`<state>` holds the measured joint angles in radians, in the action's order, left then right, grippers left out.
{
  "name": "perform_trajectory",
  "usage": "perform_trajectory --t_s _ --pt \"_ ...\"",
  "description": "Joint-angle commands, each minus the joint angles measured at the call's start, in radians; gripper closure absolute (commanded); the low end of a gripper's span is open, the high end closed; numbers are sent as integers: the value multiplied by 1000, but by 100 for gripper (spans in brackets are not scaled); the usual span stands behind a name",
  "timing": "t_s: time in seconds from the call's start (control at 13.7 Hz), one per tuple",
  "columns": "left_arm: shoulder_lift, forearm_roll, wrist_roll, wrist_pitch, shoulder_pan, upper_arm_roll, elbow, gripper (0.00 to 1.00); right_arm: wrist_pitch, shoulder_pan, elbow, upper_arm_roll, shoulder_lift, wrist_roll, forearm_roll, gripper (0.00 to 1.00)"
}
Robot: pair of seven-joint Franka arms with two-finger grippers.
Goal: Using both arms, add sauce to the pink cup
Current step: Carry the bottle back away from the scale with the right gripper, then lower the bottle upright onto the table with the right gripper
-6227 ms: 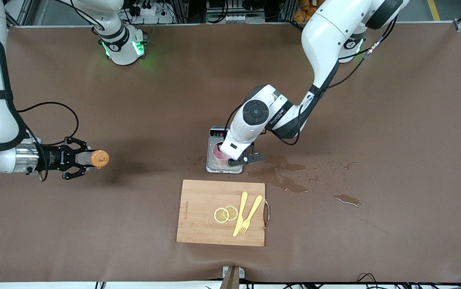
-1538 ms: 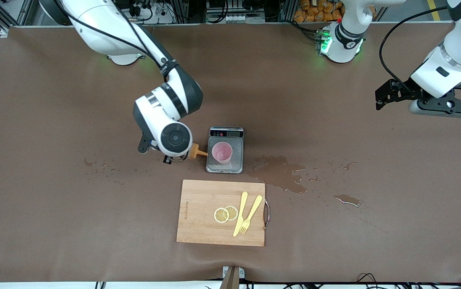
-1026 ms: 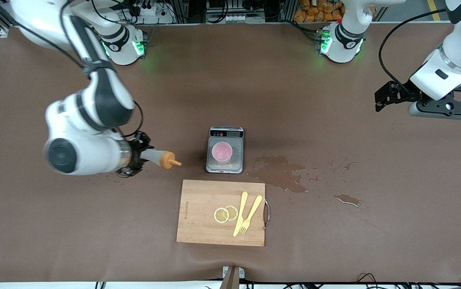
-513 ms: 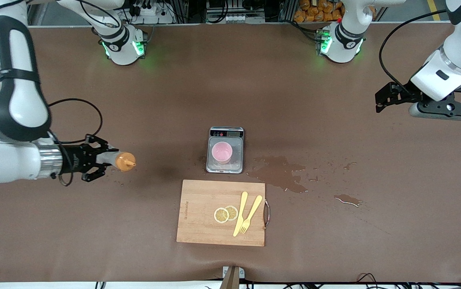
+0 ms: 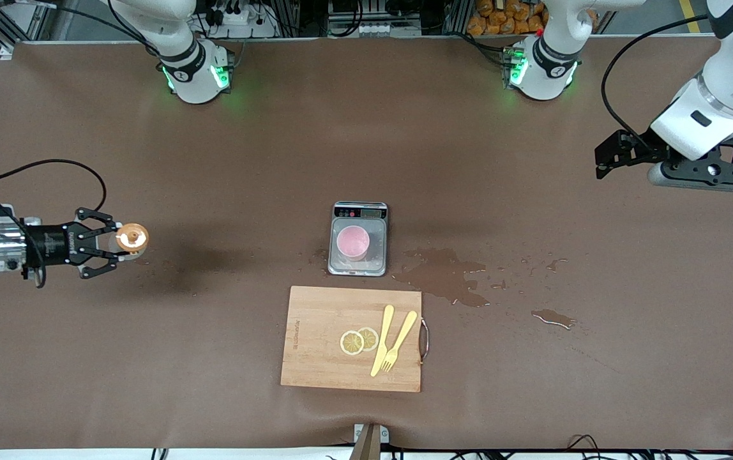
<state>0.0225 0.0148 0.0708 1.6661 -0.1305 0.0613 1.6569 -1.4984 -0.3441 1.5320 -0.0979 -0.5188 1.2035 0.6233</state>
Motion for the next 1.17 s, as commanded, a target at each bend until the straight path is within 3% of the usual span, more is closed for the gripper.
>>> perform_trajectory --t_s 0.0,0.51,1.1 --pt "-3 -12 3 0 2 3 -12 0 12 -84 66 -19 -15 -171 53 54" --pt "-4 -12 3 1 0 3 -12 0 32 -226 112 -17 -187 -548 99 51" --pt "-4 -12 3 1 3 3 -12 0 32 -294 120 -17 -291 -694 102 48"
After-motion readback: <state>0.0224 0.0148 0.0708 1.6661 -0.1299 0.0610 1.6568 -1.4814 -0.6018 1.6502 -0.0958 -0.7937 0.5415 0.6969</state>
